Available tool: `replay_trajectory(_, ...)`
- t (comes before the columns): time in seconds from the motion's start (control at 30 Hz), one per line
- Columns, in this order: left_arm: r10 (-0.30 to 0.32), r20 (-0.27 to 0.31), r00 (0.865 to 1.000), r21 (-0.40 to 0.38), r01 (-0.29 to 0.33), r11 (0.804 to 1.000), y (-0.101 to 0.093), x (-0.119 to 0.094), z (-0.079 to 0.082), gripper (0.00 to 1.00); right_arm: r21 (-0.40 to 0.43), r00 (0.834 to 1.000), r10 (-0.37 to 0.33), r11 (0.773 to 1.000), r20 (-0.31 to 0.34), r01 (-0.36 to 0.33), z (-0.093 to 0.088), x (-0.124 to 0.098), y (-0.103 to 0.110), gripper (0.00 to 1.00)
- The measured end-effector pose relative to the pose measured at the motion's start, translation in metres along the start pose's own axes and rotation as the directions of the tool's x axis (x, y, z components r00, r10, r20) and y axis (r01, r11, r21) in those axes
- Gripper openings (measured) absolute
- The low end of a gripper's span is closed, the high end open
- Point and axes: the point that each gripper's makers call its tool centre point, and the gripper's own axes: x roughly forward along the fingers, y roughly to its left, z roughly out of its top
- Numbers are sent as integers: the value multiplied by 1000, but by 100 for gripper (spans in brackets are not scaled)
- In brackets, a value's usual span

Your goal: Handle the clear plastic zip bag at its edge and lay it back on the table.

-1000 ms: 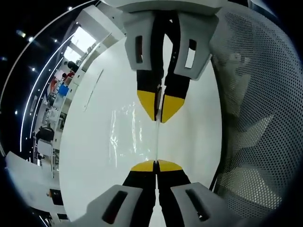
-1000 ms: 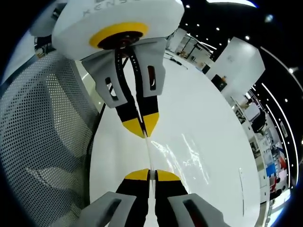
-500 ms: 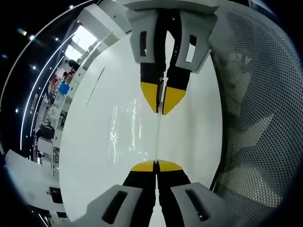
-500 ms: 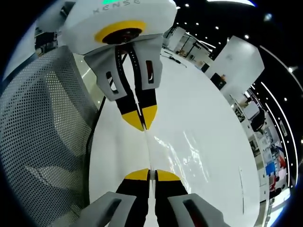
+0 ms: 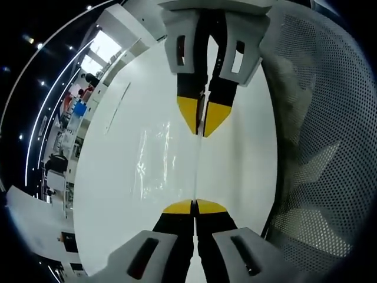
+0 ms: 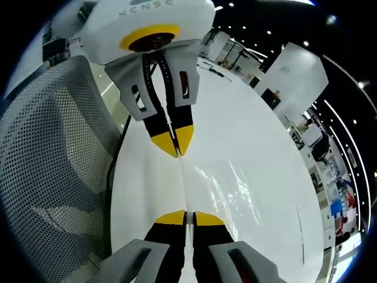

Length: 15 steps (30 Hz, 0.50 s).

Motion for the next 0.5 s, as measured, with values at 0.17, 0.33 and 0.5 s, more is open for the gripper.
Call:
replay_trajectory(0.17, -1, -6, 1000, -6, 1, 1000, -1, 0, -3, 0, 0, 1000, 1, 1000, -6, -1, -1, 0, 1, 0)
replay_trajectory(0.33, 5, -10, 1000, -12, -5, 1000, 0, -1, -4, 0, 6, 1000, -2, 1000, -9, 3, -2, -1, 0, 0)
replay_trajectory(0.5, 4, -12, 1000, -18, -4, 1000, -1, 0, -5, 0, 10, 1000, -4, 1000, -12, 4, -4, -1, 0, 0)
